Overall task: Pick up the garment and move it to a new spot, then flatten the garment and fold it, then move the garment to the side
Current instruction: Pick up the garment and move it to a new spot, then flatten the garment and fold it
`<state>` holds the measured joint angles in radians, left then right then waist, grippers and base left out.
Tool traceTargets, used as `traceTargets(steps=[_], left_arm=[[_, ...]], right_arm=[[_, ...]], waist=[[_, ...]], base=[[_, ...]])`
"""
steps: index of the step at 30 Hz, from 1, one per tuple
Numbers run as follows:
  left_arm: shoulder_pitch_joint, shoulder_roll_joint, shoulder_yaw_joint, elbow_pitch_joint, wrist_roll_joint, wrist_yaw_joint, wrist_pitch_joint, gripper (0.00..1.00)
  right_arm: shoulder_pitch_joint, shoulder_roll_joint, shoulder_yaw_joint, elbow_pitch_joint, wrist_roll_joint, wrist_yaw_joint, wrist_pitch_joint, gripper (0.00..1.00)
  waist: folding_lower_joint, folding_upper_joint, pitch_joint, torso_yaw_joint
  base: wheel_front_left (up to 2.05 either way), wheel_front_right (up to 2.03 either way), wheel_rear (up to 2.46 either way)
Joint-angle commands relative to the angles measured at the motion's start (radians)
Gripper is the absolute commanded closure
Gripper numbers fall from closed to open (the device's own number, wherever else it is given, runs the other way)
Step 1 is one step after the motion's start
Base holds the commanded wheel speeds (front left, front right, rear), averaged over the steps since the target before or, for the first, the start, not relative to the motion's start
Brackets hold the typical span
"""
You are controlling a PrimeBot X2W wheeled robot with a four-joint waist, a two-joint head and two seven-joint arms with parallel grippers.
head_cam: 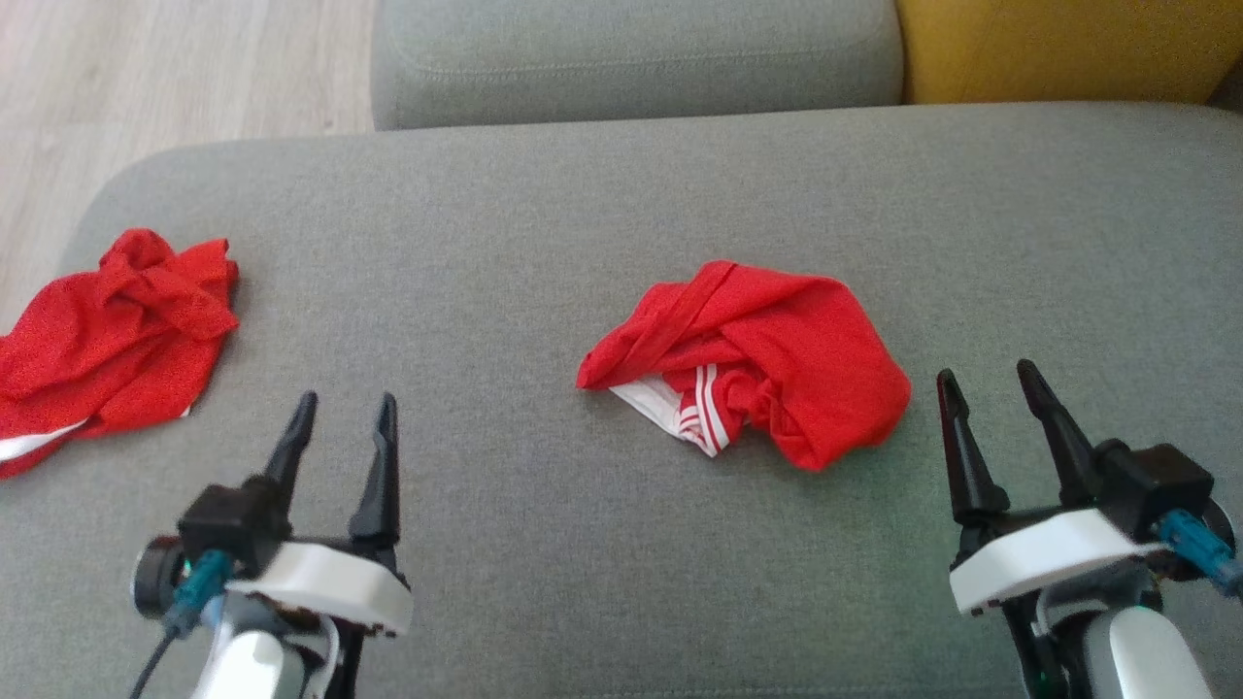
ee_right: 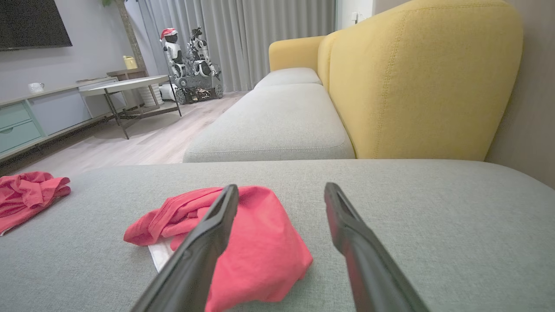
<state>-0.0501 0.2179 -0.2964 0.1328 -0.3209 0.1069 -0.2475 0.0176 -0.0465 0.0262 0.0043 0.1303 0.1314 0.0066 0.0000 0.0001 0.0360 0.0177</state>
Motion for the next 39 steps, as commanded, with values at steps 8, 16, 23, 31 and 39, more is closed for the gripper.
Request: traceTargets(steps=[8,16,23,31,39], left_arm=[[0.023,0.035,0.017,-0.062,-0.001,0.018,0.024,0.00],[0.035,0.035,0.014,-0.071,-0.011,0.024,0.030,0.00],[0.031,0.037,0.012,-0.070,-0.014,0.030,0.032,0.00],[0.027,0.040,0.008,-0.067,-0.016,0.036,0.031,0.00],[-0.001,0.043,-0.014,-0.066,-0.007,0.027,0.040,0.00]], right_arm=[[0.020,-0.004,0.022,-0.055,-0.013,-0.001,0.023,0.00],[0.027,-0.004,0.023,-0.071,-0.013,-0.001,0.035,0.00],[0.024,-0.004,0.024,-0.073,-0.008,-0.001,0.036,0.00],[0.018,-0.004,0.030,-0.067,-0.002,-0.001,0.032,0.00],[0.011,-0.004,0.025,-0.070,0.001,-0.001,0.031,0.00]], waist=[[0.0000,-0.0001,-0.039,-0.003],[0.0000,-0.0001,-0.037,-0.006],[0.0000,-0.0001,-0.031,-0.007],[0.0000,-0.0001,-0.030,-0.008],[0.0000,-0.0001,-0.005,-0.006]], base=[[0.00,0.00,0.00],[0.00,0.00,0.00],[0.00,0.00,0.00],[0.00,0.00,0.00],[0.00,0.00,0.00]])
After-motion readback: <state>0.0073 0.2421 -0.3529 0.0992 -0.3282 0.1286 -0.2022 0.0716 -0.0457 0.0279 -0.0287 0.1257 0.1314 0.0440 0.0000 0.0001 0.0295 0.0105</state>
